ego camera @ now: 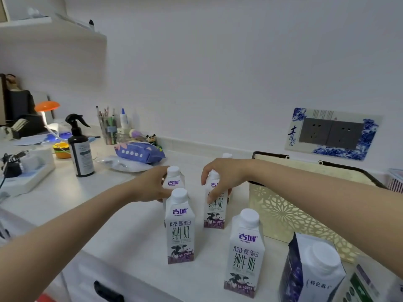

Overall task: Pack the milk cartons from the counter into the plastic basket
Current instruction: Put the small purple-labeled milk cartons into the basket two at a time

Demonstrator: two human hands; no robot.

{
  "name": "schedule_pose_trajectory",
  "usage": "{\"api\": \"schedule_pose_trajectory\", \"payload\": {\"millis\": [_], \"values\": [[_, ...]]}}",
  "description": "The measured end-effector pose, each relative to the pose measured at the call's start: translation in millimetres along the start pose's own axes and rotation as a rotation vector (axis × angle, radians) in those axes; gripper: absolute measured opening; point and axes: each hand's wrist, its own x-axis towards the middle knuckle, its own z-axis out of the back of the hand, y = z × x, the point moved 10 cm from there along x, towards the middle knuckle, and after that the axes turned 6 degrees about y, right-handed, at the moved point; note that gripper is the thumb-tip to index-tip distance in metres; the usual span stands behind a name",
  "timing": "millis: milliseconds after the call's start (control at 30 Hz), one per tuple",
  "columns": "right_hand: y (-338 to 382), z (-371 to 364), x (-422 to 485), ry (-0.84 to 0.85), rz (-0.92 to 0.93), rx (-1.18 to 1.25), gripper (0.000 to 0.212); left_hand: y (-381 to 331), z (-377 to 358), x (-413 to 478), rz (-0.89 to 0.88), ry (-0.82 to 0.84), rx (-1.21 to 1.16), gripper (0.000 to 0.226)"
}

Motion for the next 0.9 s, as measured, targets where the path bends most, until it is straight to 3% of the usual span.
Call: {"api": "schedule_pose_trajectory", "payload": {"millis": [167, 467, 667, 833, 900], "values": [[10, 49, -24, -0.163, 0.063, 0.067, 0.046, -35, 36, 3, -0.067, -0.041, -0.032, 0.032], [-10, 192, -136, -0.5, 0.07, 0.143, 0.052, -196, 100, 39, -0.363, -0.119, -0.053, 0.039], [-76, 194, -180, -0.544, -0.048, 0.076, 0.049, -252, 31, 95, -0.458, 0.018, -0.056, 0.036], [-139, 152, -170, -0.496, -0.162, -0.002, 0.053, -240, -43, 142, -0.429, 0.148, -0.002, 0.023], [-155, 136, -159, -0.487, -0.185, -0.045, 0.053, -234, -63, 153, -0.425, 0.147, 0.092, 0.029]]}}
